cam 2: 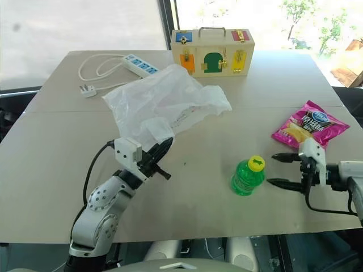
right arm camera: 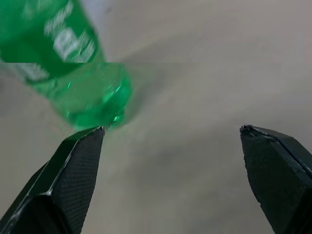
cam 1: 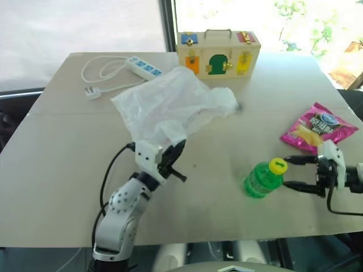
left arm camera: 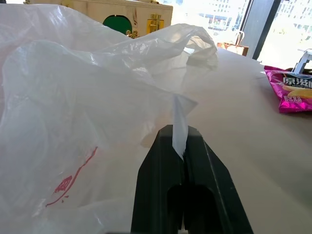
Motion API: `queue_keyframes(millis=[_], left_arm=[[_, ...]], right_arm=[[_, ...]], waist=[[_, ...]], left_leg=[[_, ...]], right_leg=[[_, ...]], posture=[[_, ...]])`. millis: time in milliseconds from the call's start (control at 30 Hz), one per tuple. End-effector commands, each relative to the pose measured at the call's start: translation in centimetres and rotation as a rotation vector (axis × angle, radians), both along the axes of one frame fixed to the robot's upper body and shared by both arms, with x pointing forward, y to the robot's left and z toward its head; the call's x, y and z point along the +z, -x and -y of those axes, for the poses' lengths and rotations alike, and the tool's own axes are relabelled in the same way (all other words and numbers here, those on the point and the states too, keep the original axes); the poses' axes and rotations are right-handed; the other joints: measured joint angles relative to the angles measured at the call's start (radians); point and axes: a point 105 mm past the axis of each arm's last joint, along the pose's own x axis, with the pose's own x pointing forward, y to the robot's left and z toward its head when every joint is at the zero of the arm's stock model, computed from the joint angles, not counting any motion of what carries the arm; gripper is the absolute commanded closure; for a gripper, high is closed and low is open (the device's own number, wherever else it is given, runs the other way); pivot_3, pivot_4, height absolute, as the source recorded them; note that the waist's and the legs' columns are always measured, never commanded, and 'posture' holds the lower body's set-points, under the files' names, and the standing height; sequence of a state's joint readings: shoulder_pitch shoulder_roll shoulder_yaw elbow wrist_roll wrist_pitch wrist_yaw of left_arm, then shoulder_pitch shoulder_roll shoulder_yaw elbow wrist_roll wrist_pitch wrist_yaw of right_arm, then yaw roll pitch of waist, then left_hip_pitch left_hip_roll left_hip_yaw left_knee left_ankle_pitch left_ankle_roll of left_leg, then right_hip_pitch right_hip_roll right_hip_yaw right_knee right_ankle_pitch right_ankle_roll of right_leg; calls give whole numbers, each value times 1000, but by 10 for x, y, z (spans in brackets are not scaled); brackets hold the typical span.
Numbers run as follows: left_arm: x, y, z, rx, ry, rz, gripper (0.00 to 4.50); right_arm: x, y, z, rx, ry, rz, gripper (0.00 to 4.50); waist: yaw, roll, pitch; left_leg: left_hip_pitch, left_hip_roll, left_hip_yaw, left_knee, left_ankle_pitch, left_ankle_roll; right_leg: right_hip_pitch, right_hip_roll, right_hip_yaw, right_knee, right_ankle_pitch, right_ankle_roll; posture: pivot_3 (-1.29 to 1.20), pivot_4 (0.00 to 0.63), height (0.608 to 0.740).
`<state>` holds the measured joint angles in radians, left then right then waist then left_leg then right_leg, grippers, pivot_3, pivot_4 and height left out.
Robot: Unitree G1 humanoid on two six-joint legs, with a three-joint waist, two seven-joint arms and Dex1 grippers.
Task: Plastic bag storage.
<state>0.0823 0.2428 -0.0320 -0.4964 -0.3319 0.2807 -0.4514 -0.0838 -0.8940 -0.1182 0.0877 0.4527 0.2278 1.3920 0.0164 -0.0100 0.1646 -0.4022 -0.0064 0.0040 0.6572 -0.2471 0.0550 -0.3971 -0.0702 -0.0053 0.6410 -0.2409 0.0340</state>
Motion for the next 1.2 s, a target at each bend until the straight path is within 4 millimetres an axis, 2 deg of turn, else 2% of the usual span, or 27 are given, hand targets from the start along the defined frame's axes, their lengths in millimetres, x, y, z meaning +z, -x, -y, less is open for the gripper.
queue_keyframes(millis=[33, 200, 500, 700, 800, 833, 867, 1100, 1200], left_arm=[[16, 11, 2, -54, 33, 70, 4474], [17, 20, 0, -104, 76, 76, 4474], [18, 27, 3, -145, 109, 72, 4474], [18, 28, 4, -144, 105, 64, 4474], [17, 28, 3, -138, 90, 60, 4500], [17, 28, 3, -138, 90, 62, 4500], [19, 28, 3, -140, 94, 66, 4500], [35, 36, 8, -213, 187, 102, 4500], [45, 44, 10, -279, 257, 102, 4500]], right_arm=[[20, 4, -13, 72, -17, 55, 0], [34, 14, -40, 134, -103, 53, 0], [34, 41, -81, 213, -177, 1, 0], [42, 28, -90, 129, -204, 70, 0], [44, 27, -83, 127, -188, 75, 826], [45, 25, -83, 123, -189, 77, 1250], [46, 23, -84, 117, -193, 87, 1368], [58, -4, -103, 60, -246, 214, 1376], [77, -21, -121, 60, -300, 337, 1376]], waist=[[-3, 0, 0], [-1, 0, 0], [1, -1, 1], [0, -1, 1], [0, -1, 1], [1, -1, 1], [1, -1, 1], [-3, -2, 1], [-6, -2, 3]], left_leg=[[0, 0, 0, 0, 0, 0], [0, 0, 0, 0, 0, 0], [0, 0, 0, 1, 0, 0], [0, 0, -1, 2, 0, 0], [0, 0, -1, 3, 0, 0], [0, 0, -1, 3, 0, 0], [0, 0, -1, 3, 0, 0], [0, 2, -1, 4, 0, 0], [0, 2, -1, 4, 0, 0]], right_leg=[[0, 0, 0, 0, 0, 0], [0, 1, -1, 0, 0, 0], [0, 1, -1, 0, 0, 0], [1, 2, -1, 0, 0, 1], [1, 3, -1, 0, 0, 1], [1, 3, -1, 0, 0, 1], [1, 3, -1, 0, 0, 1], [1, 5, -1, 1, 0, 0], [1, 6, -1, 1, 0, 0]], posture=[[0, 150, 740], [0, 150, 740], [0, 150, 740], [0, 150, 740], [0, 150, 740], [0, 150, 740], [0, 150, 740], [0, 150, 740], [0, 150, 740]])
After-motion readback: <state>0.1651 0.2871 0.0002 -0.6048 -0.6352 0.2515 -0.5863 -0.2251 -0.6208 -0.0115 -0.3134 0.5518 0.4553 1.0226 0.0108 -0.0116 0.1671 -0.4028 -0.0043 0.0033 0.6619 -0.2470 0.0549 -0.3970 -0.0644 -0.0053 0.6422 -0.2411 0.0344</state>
